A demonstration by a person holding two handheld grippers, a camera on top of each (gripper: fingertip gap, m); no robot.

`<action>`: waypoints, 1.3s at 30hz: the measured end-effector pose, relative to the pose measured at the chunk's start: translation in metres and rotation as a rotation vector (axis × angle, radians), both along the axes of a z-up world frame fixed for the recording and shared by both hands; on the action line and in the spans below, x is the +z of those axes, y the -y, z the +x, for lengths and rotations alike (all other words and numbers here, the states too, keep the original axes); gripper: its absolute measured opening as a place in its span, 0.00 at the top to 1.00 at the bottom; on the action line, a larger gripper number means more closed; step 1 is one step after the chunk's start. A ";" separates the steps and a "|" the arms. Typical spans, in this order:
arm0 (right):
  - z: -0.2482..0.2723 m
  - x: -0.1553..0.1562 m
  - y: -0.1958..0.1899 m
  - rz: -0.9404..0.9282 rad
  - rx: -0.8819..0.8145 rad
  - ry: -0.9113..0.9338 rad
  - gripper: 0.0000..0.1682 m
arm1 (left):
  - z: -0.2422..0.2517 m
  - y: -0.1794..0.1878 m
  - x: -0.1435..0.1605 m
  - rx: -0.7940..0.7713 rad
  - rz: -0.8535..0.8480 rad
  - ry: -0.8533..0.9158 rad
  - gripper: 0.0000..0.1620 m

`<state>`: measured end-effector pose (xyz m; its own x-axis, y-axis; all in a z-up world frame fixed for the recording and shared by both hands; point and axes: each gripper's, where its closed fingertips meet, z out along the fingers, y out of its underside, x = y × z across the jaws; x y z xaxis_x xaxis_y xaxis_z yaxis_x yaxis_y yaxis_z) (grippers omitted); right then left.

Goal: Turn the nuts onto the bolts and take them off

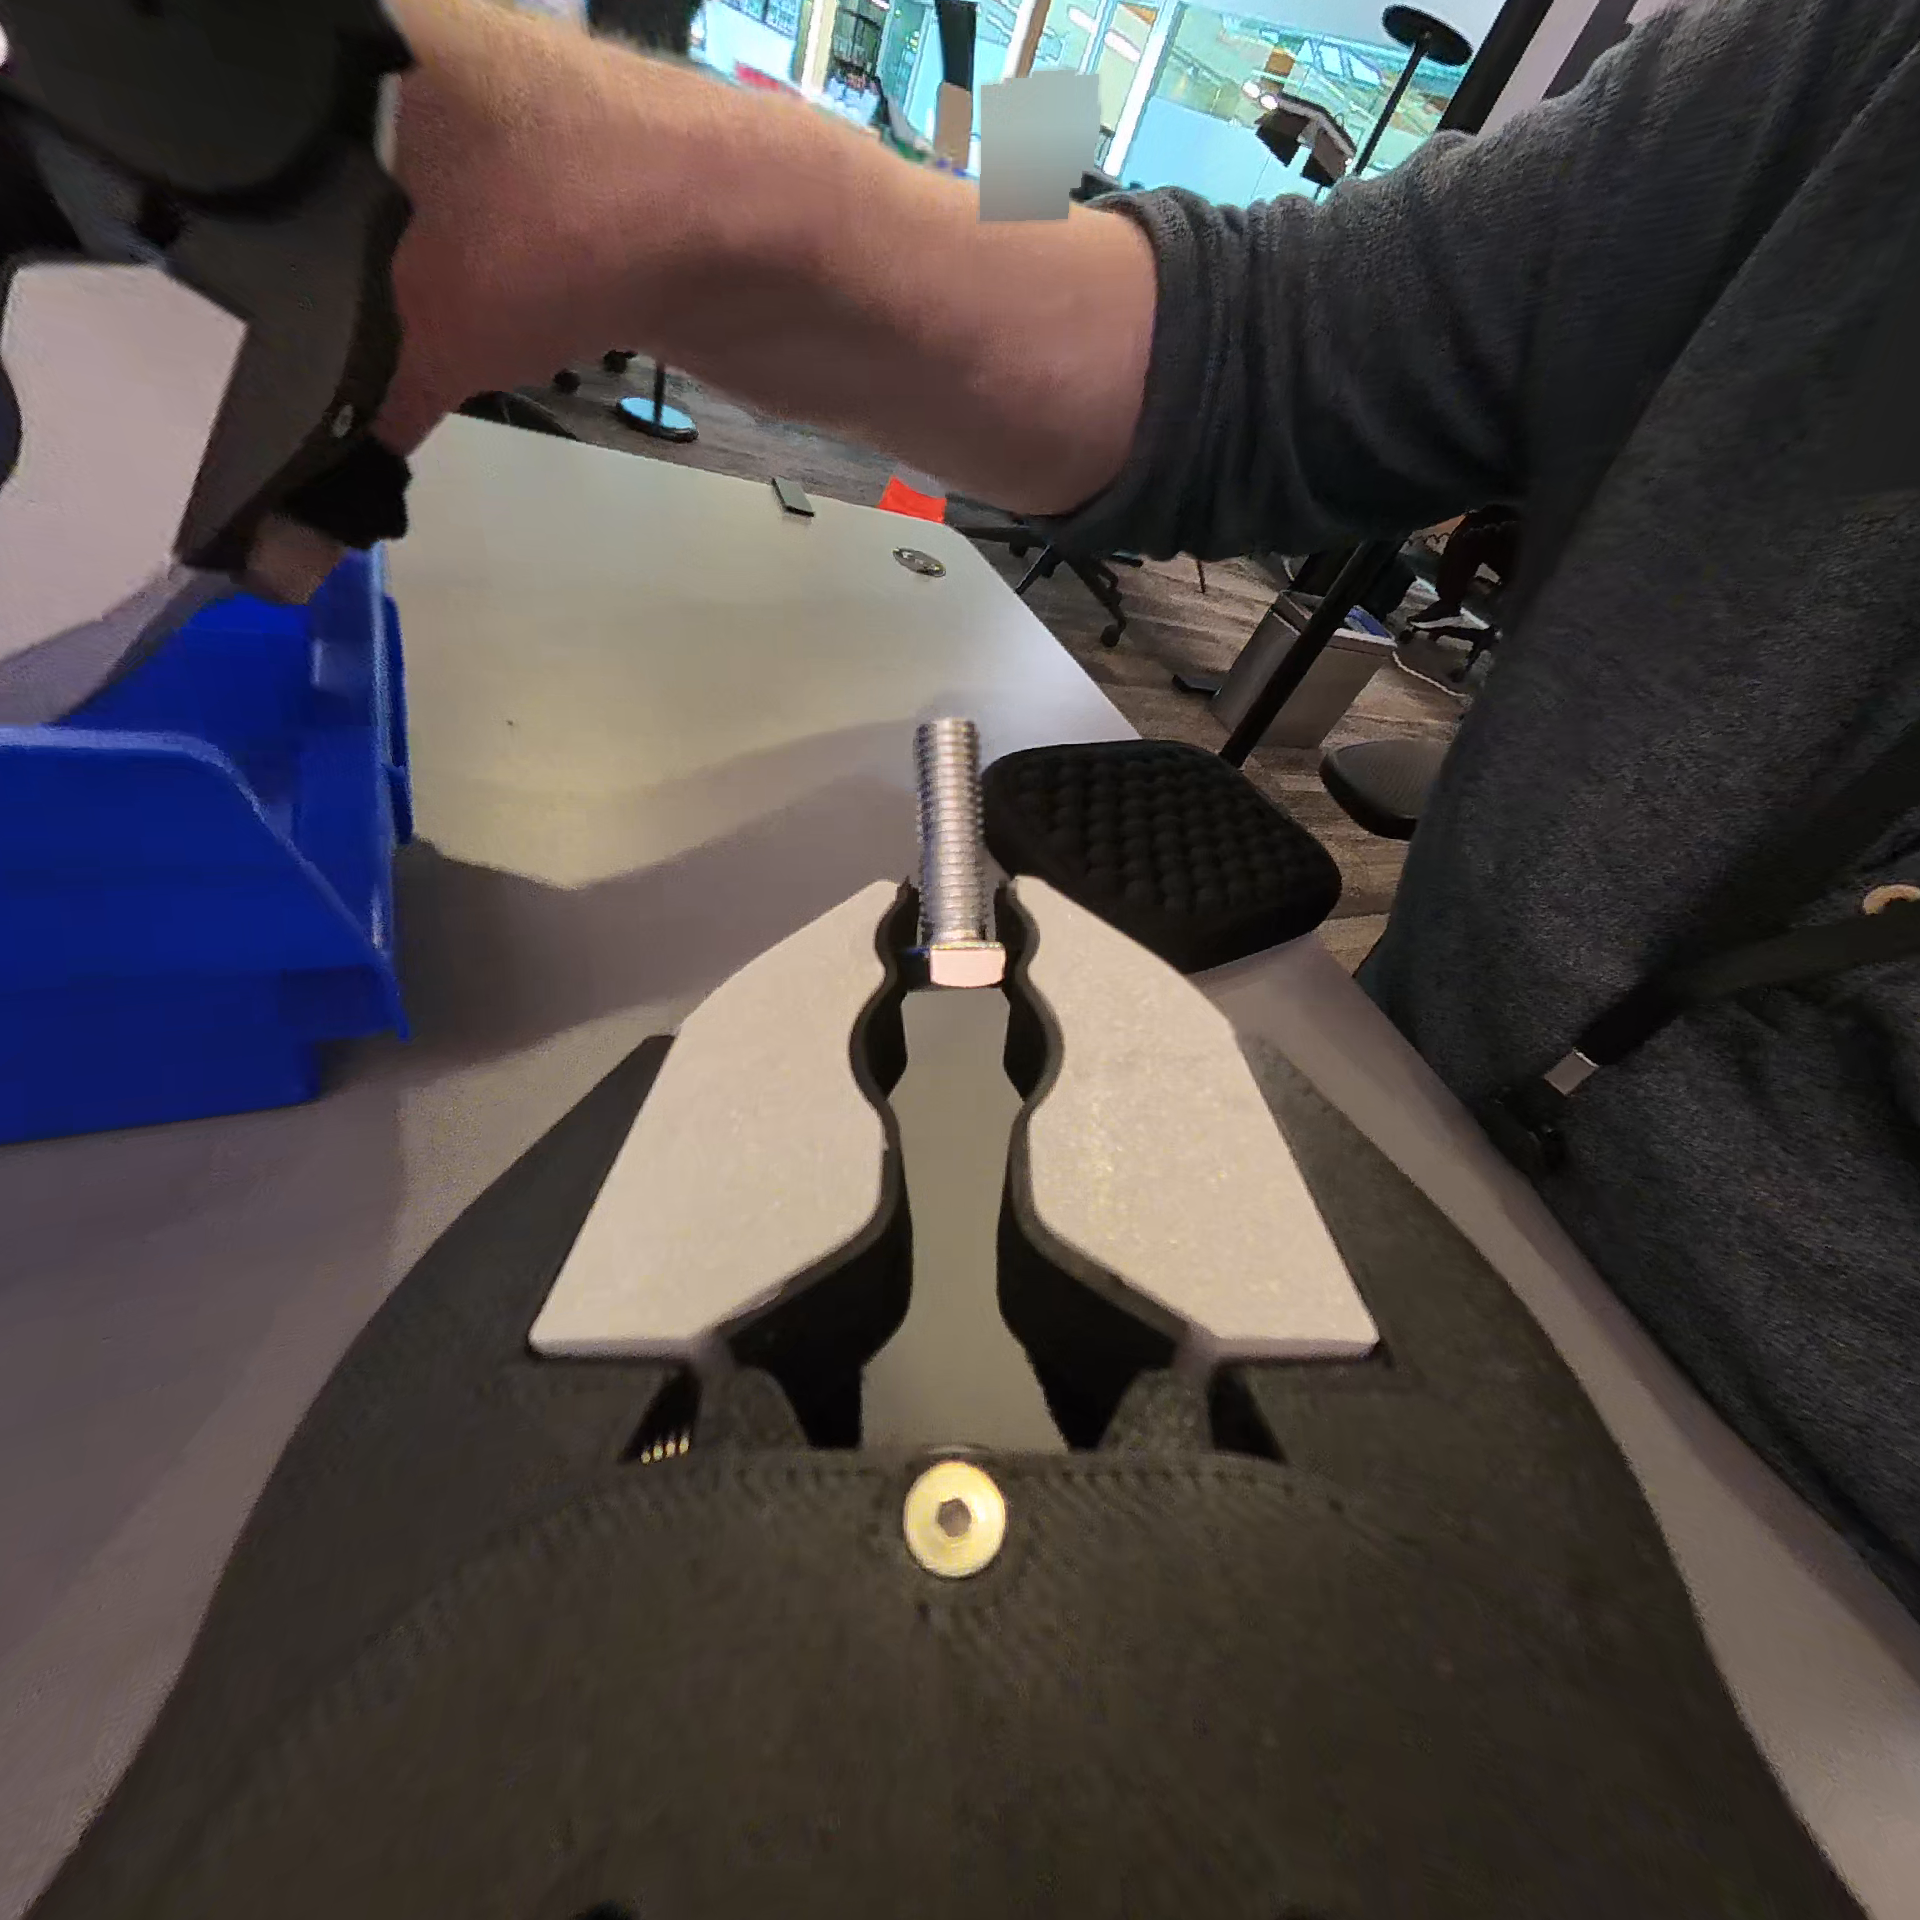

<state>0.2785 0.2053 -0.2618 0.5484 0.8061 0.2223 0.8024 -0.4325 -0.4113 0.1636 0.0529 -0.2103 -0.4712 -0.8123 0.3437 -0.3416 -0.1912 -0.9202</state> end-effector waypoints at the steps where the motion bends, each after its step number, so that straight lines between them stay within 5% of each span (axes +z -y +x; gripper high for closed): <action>1: 0.001 -0.006 -0.002 -0.031 -0.008 0.010 0.89 | 0.001 -0.002 -0.002 0.012 0.006 -0.006 0.91; 12: -0.005 -0.038 -0.009 -0.174 -0.023 0.062 0.83 | 0.000 -0.011 -0.005 0.049 0.029 -0.023 0.91; 17: -0.018 0.007 0.003 -0.035 0.006 -0.085 0.84 | 0.001 -0.013 -0.002 0.061 0.022 -0.007 0.91; 24: -0.104 0.075 0.091 -0.005 0.321 -0.472 0.84 | -0.001 -0.015 0.011 0.070 -0.018 0.044 0.91; 39: -0.143 0.095 0.120 -0.007 0.388 -0.741 0.95 | -0.006 -0.013 0.026 0.047 -0.050 0.105 0.91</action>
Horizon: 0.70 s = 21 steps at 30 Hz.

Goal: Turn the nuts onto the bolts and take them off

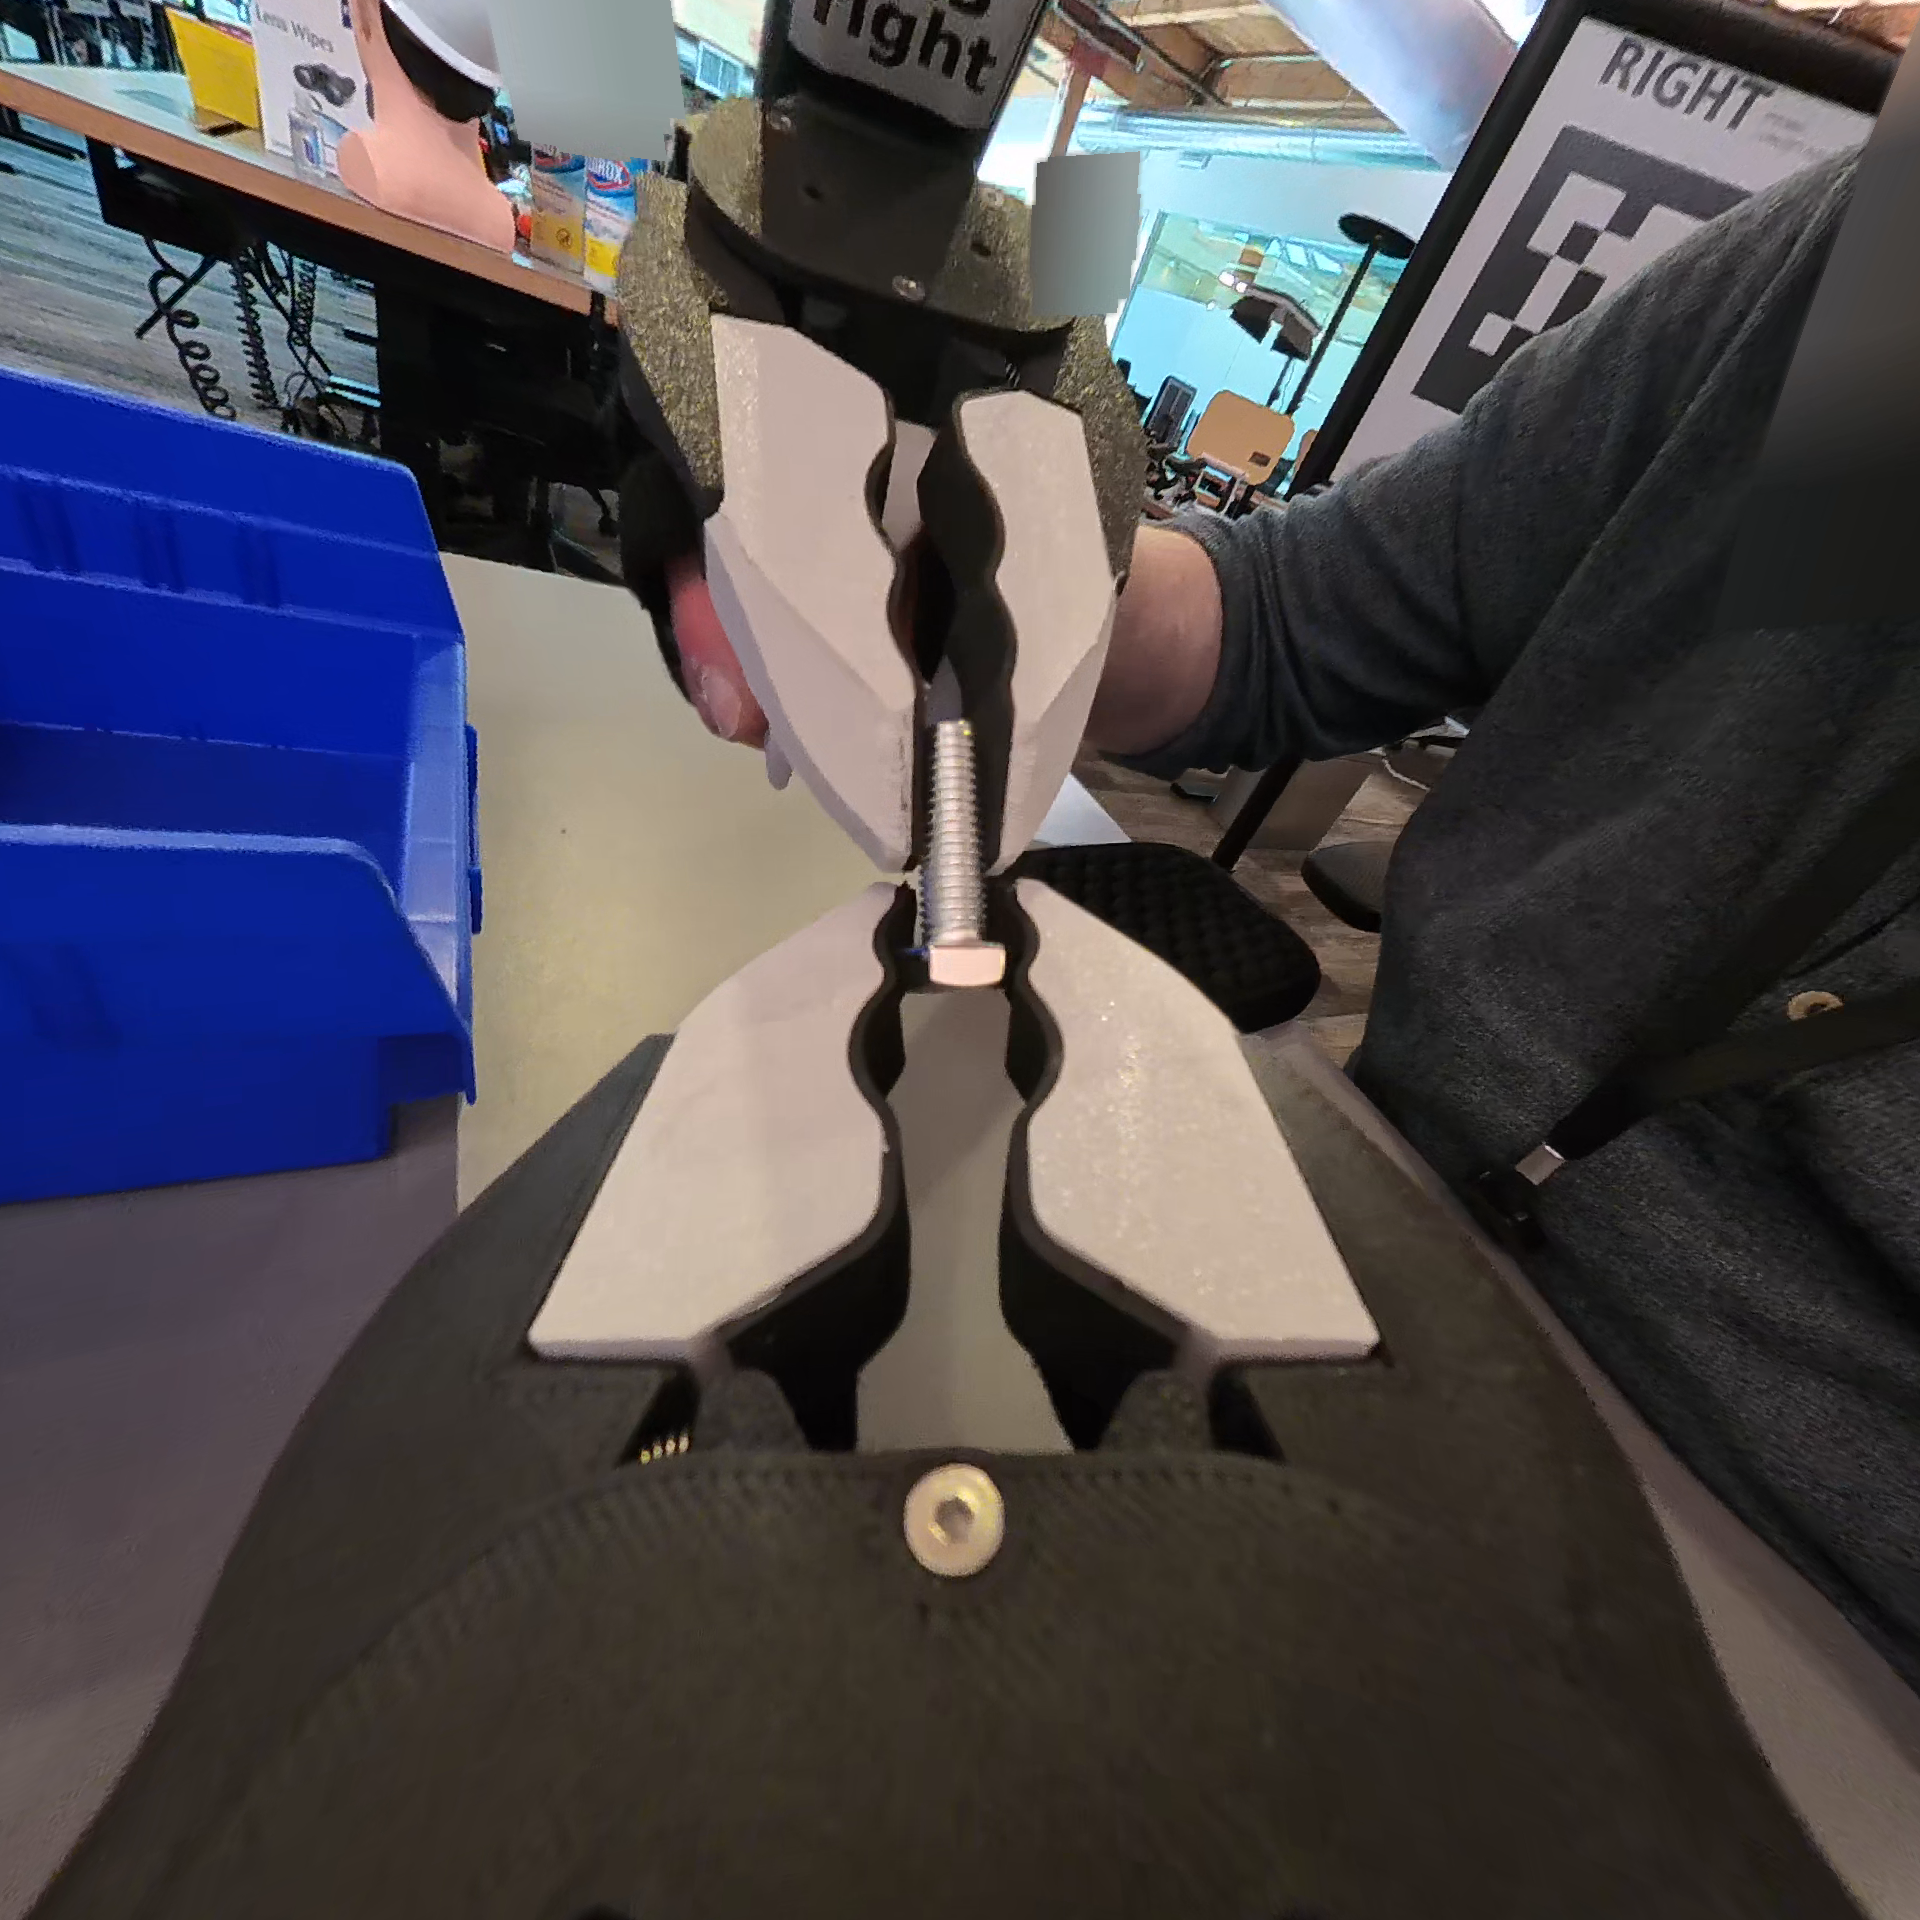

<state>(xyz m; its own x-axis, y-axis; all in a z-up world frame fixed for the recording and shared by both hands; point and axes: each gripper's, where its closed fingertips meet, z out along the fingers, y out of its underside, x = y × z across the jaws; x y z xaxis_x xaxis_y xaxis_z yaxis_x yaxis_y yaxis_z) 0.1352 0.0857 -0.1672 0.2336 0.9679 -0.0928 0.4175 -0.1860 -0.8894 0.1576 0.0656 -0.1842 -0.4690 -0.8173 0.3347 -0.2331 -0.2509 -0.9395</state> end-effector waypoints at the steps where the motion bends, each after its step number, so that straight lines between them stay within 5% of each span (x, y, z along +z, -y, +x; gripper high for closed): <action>1: 0.000 0.002 0.000 -0.003 -0.001 -0.006 0.95 | 0.000 0.000 0.002 -0.002 -0.003 0.008 0.91; 5: 0.013 0.025 -0.017 0.034 -0.060 -0.052 0.94 | -0.002 -0.010 0.005 0.045 -0.008 0.031 0.84; 12: 0.098 0.042 -0.136 0.112 -0.430 0.170 0.95 | 0.002 -0.026 -0.011 0.122 0.011 -0.030 1.00; 17: 0.151 -0.008 -0.213 -0.043 -0.558 0.420 0.94 | 0.006 -0.025 -0.021 0.136 0.053 -0.071 1.00; 21: 0.162 -0.053 -0.237 -0.232 -0.536 0.553 0.94 | 0.008 -0.025 -0.028 0.137 0.078 -0.097 1.00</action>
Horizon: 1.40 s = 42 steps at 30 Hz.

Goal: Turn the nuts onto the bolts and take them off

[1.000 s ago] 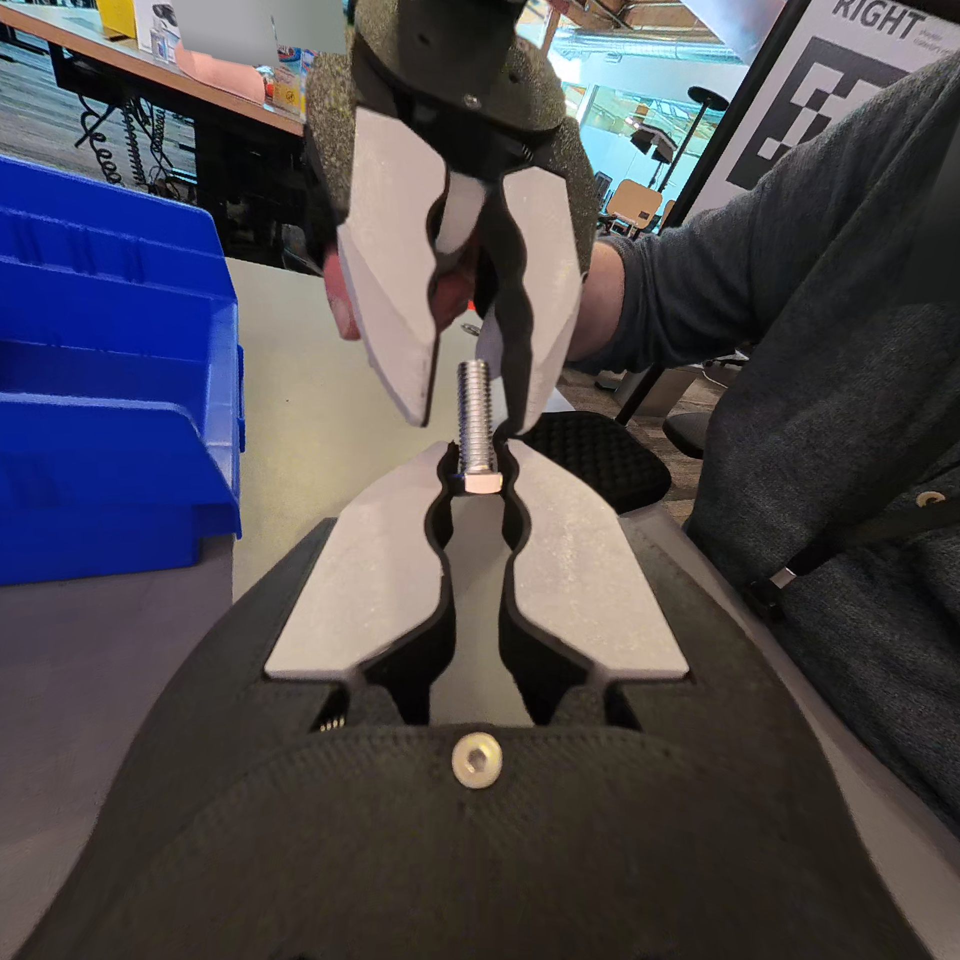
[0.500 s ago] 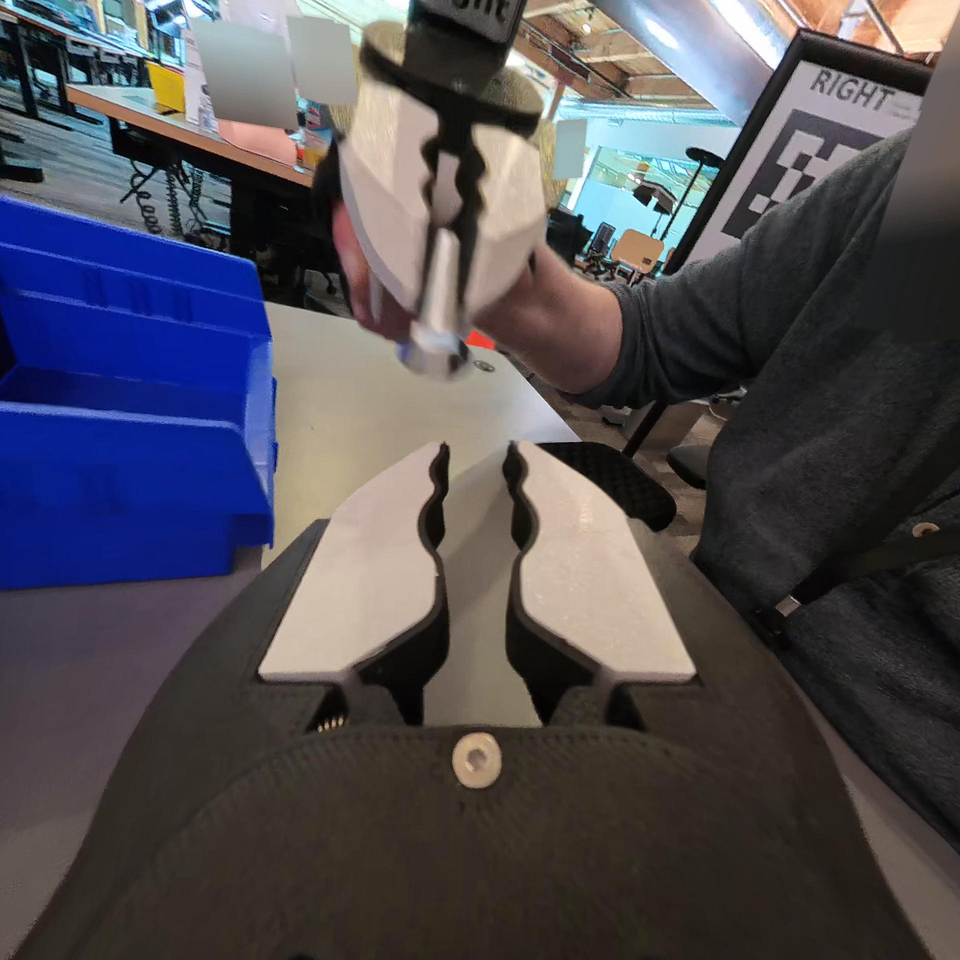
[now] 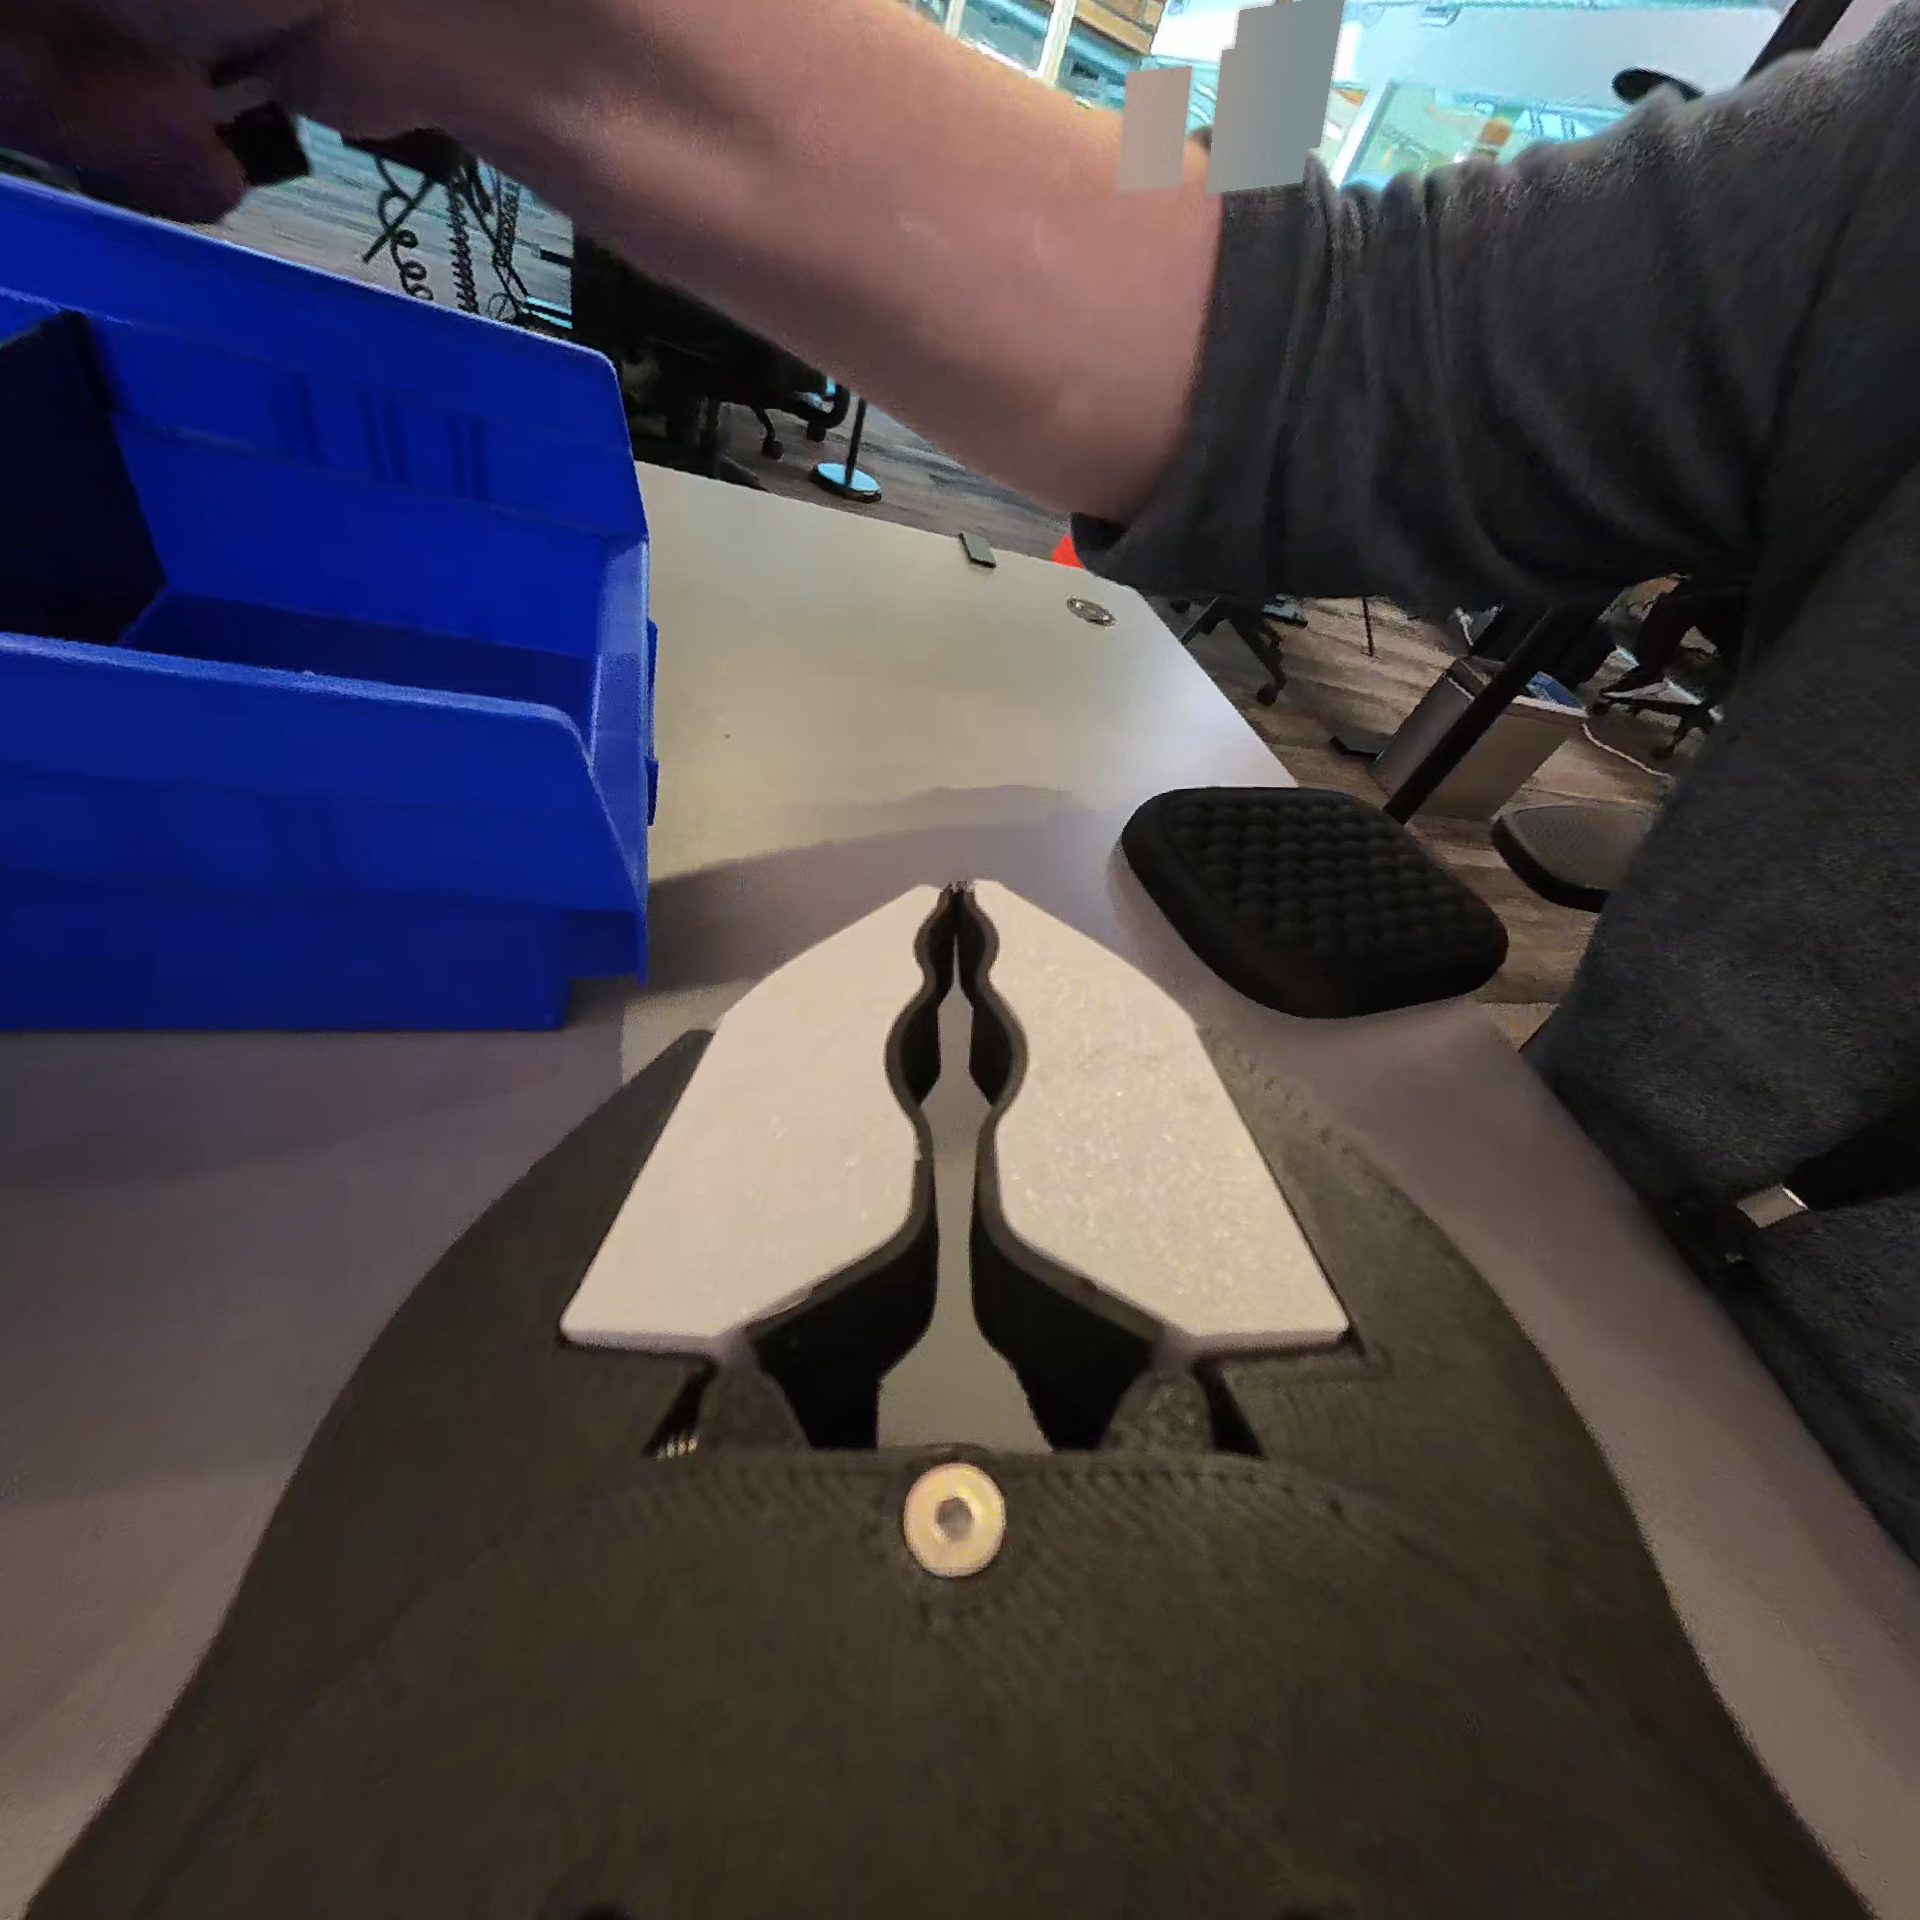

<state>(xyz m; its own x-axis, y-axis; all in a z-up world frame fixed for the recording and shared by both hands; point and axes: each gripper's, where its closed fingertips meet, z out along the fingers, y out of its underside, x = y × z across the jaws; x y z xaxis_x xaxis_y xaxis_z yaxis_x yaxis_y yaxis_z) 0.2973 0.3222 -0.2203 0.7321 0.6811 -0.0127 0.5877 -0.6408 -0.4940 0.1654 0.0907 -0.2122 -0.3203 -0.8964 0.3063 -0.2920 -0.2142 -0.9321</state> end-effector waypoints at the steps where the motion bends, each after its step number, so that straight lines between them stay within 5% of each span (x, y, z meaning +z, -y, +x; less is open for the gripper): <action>1: 0.003 -0.010 -0.003 -0.044 -0.002 0.032 0.94 | 0.000 0.000 0.000 -0.001 -0.001 -0.002 1.00; 10: 0.022 -0.065 -0.014 -0.332 -0.036 0.189 0.92 | 0.001 0.001 -0.002 -0.022 -0.026 -0.002 1.00; 13: 0.022 -0.062 -0.030 -0.263 -0.071 0.203 0.86 | 0.001 0.003 -0.006 -0.027 -0.008 -0.021 1.00; 19: 0.010 -0.009 -0.037 -0.018 -0.098 0.134 0.85 | -0.001 -0.002 0.000 -0.009 -0.006 -0.008 0.97; 30: -0.076 0.132 0.070 0.470 -0.020 -0.271 0.88 | -0.022 -0.034 0.049 0.149 0.103 0.092 0.95; 42: -0.125 0.137 0.088 0.577 0.115 -0.396 0.91 | -0.113 -0.073 0.124 0.349 0.539 -0.021 0.89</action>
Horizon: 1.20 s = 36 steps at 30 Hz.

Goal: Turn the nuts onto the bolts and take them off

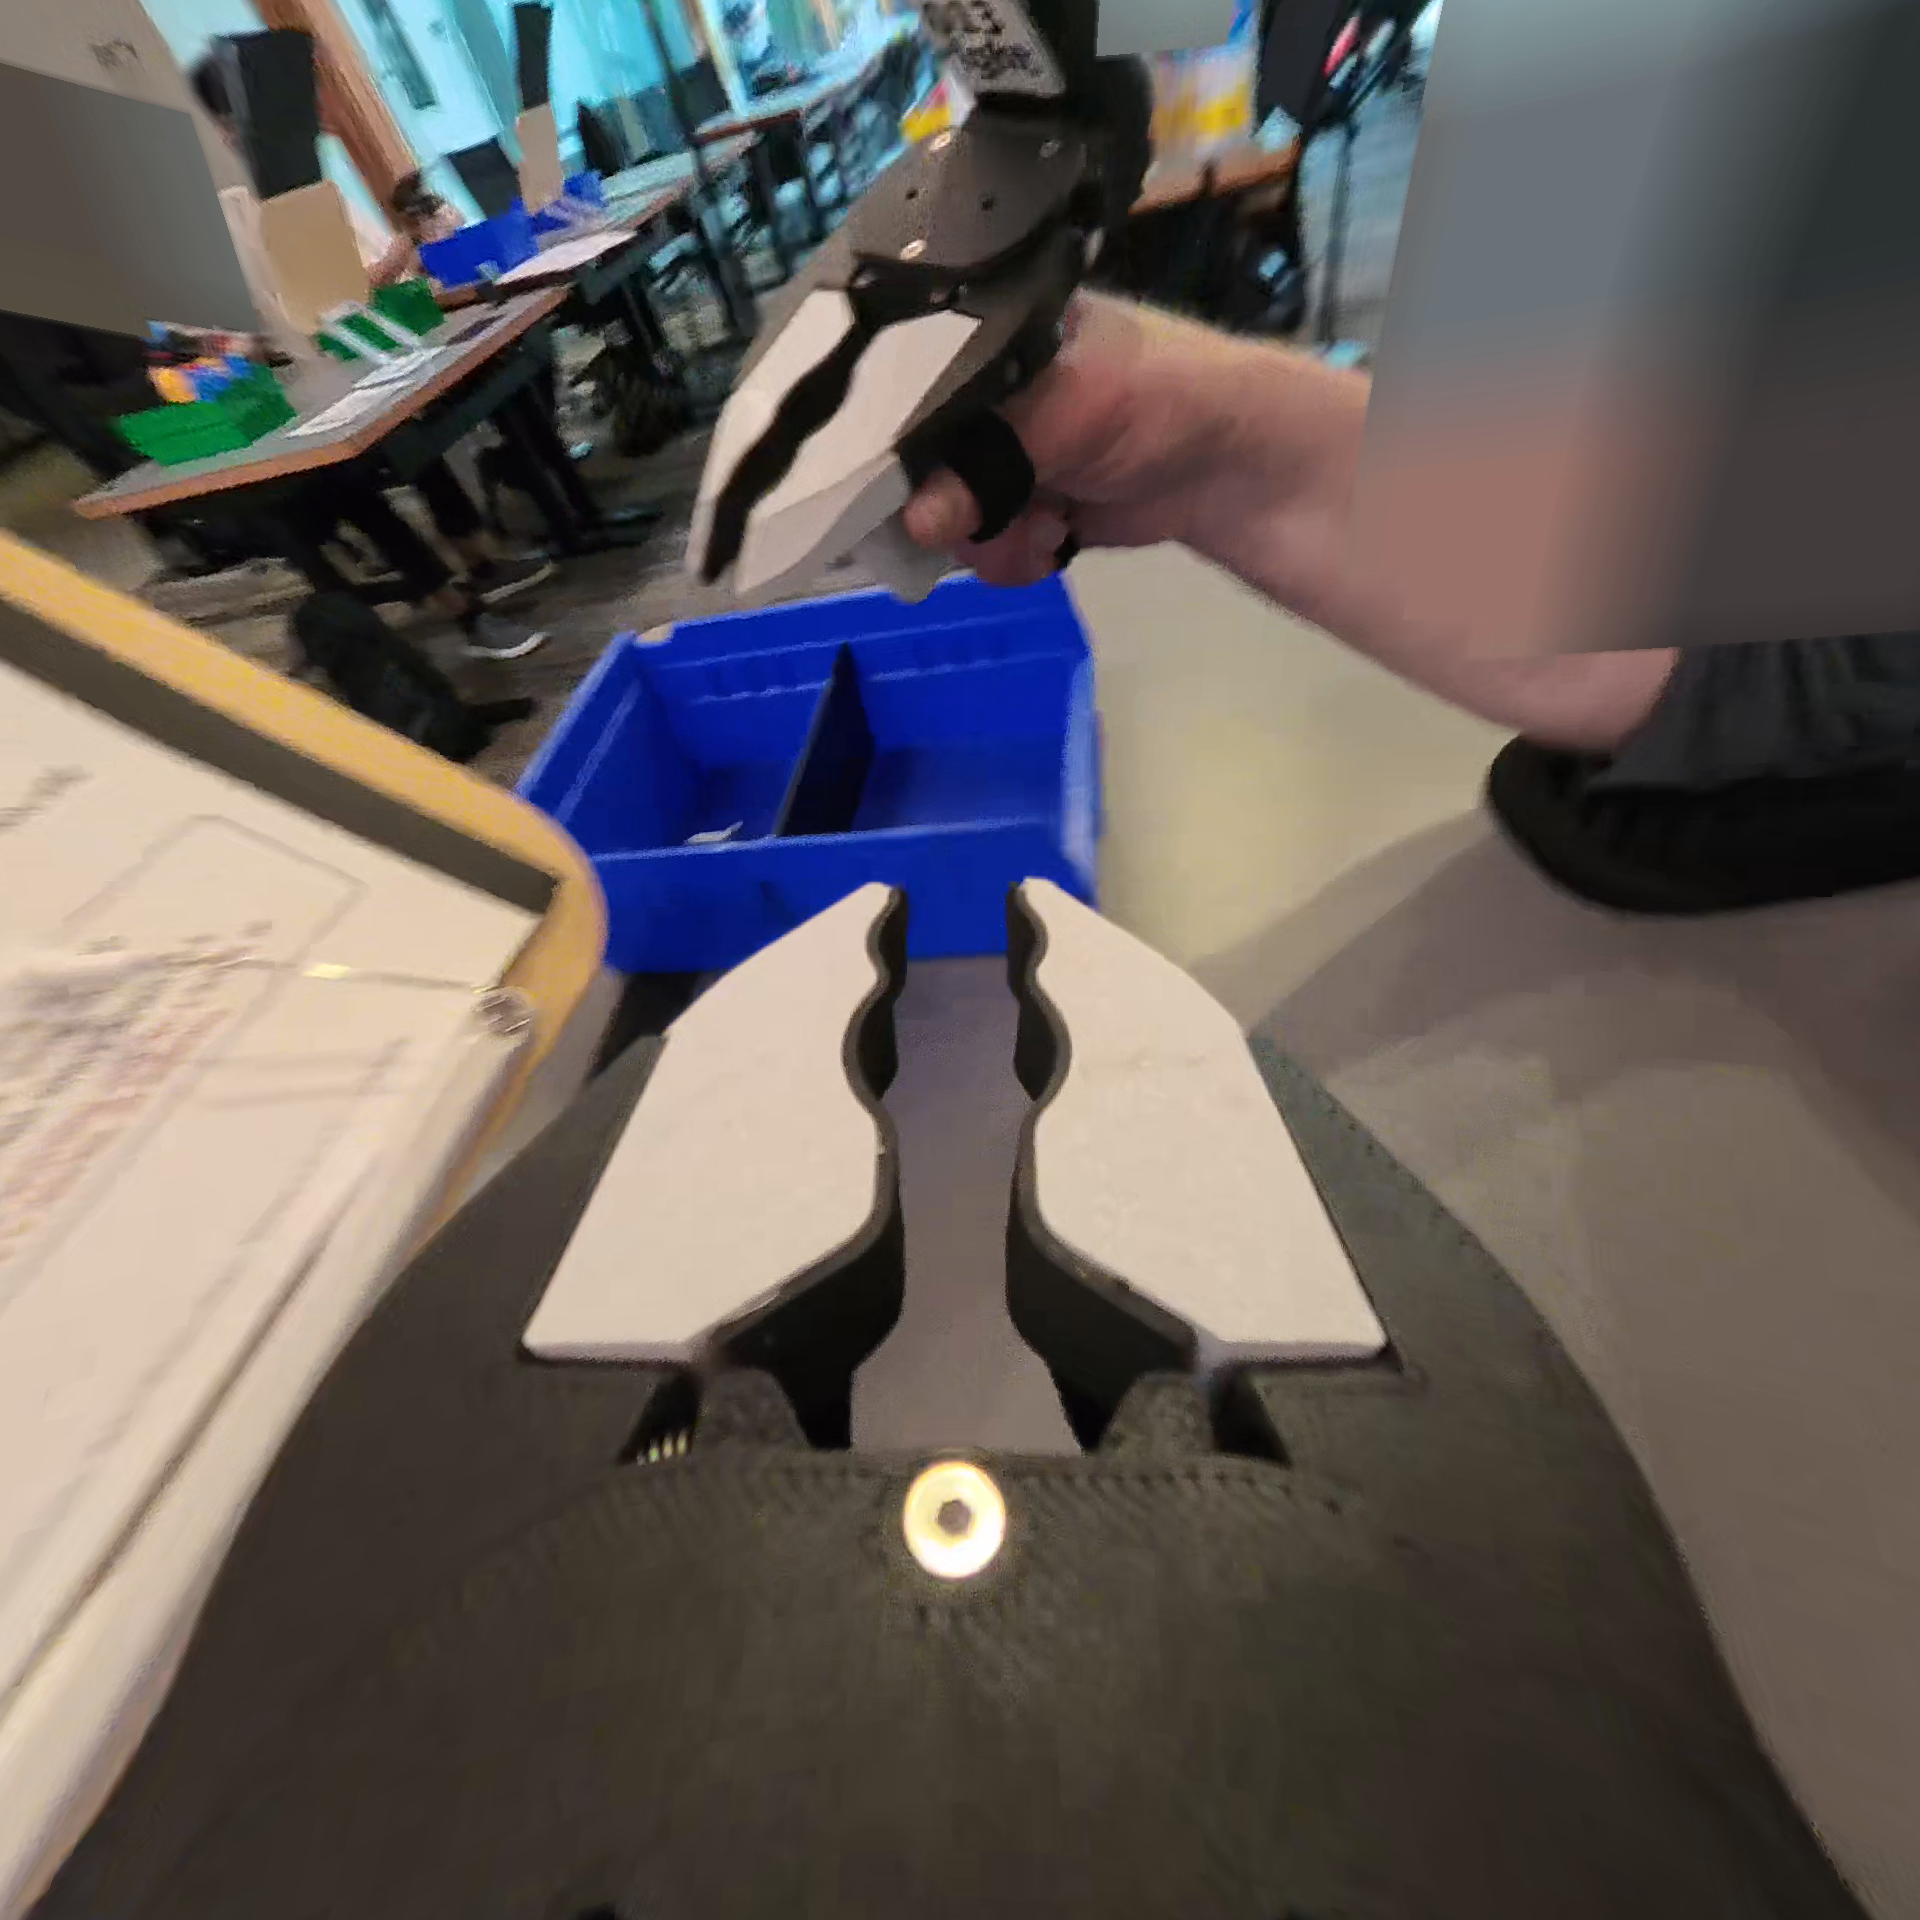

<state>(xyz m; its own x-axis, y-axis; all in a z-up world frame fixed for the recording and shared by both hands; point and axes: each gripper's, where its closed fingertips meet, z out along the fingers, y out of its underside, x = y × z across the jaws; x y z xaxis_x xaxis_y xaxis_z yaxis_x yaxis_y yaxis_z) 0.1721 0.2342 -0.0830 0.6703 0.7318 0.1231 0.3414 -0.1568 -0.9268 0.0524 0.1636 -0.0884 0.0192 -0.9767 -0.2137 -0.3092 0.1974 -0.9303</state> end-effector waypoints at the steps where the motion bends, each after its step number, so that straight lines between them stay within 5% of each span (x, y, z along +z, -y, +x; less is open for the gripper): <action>1: -0.003 0.000 0.001 0.002 0.017 -0.002 0.91 | -0.014 -0.008 0.006 0.051 0.058 -0.026 0.89; 6: -0.010 -0.008 0.003 -0.013 0.058 0.006 0.90 | -0.102 -0.056 0.006 0.322 0.223 -0.267 0.87; 12: -0.014 -0.014 0.003 -0.041 0.098 -0.020 0.90 | -0.262 -0.115 -0.057 0.562 0.191 -0.691 0.84; 17: -0.023 -0.027 0.001 -0.055 0.129 -0.010 0.90 | -0.347 -0.135 -0.119 0.559 0.174 -1.050 0.81; 25: -0.034 -0.040 0.000 -0.063 0.152 0.026 0.91 | -0.395 -0.145 -0.182 0.364 0.222 -1.459 0.78; 36: -0.032 -0.040 -0.002 -0.056 0.158 0.011 0.91 | -0.423 -0.157 -0.217 0.277 0.160 -1.637 0.86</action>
<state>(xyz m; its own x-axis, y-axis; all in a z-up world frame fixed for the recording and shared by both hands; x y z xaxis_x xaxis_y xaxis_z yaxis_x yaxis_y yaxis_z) 0.1397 0.2357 -0.1228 0.5453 0.8338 0.0858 0.3758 -0.1517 -0.9142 -0.3706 0.3207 -0.3054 -0.1538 -0.9500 -0.2716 -0.9102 0.0292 0.4131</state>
